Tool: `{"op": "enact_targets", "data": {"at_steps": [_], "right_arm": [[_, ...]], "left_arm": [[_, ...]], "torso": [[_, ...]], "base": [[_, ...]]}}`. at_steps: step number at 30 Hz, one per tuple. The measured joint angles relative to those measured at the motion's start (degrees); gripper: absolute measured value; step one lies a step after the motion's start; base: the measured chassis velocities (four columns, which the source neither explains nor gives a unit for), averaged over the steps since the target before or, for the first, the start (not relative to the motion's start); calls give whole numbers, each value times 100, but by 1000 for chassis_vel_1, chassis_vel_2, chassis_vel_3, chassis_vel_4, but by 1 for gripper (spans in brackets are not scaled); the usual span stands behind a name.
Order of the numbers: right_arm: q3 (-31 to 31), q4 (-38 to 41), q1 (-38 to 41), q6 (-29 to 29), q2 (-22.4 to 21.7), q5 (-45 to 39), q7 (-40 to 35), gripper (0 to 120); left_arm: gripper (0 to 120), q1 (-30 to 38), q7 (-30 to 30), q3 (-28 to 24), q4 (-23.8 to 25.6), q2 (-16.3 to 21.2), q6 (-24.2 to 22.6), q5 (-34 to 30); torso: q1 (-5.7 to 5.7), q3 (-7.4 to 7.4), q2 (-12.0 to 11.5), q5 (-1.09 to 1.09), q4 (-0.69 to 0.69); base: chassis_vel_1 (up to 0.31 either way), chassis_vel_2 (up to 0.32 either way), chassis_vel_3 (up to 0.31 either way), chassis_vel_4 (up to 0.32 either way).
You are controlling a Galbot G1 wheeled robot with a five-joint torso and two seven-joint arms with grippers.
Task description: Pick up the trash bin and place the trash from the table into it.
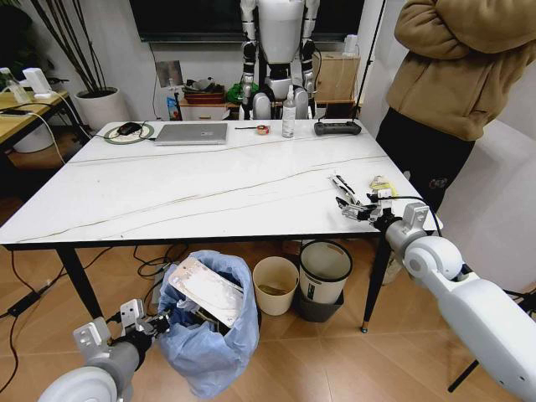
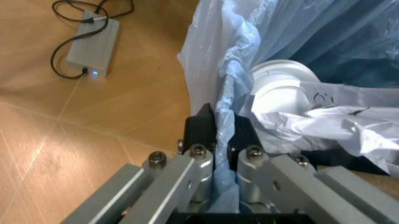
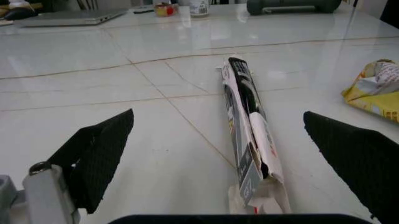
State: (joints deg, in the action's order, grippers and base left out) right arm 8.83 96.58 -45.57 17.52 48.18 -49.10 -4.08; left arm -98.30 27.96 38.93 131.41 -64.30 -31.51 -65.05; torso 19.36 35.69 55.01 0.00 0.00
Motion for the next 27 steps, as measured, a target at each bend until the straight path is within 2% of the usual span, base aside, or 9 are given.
{"op": "enact_targets", "data": {"at_steps": [15, 21, 22, 25, 26, 27], "right_arm": [[-229, -399, 243, -89, 33, 8, 140, 98], [-280, -508, 302, -128, 48, -2, 142, 74], [-280, -508, 302, -128, 48, -2, 142, 74], [-293, -547, 329, -135, 49, -11, 142, 64], [-294, -568, 337, -138, 49, -19, 141, 55], [-294, -569, 338, -138, 49, -19, 141, 55]], "left_arm": [[0, 23, 6, 20, -55, 1, 2, -22], [0, 35, 9, 25, -59, 3, 2, -34], [0, 35, 9, 25, -59, 3, 2, -34], [0, 44, 10, 27, -63, 4, 2, -37], [0, 53, 10, 28, -64, 5, 3, -40], [0, 53, 10, 28, -64, 5, 3, -40]], "torso": [[0, 0, 0, 0, 0], [0, 0, 0, 0, 0], [0, 0, 0, 0, 0], [0, 0, 0, 0, 0], [0, 0, 0, 0, 0], [0, 0, 0, 0, 0]], "base": [[0, 0, 0, 0], [0, 0, 0, 0], [0, 0, 0, 0], [0, 0, 0, 0], [0, 0, 0, 0], [0, 0, 0, 0]]}}
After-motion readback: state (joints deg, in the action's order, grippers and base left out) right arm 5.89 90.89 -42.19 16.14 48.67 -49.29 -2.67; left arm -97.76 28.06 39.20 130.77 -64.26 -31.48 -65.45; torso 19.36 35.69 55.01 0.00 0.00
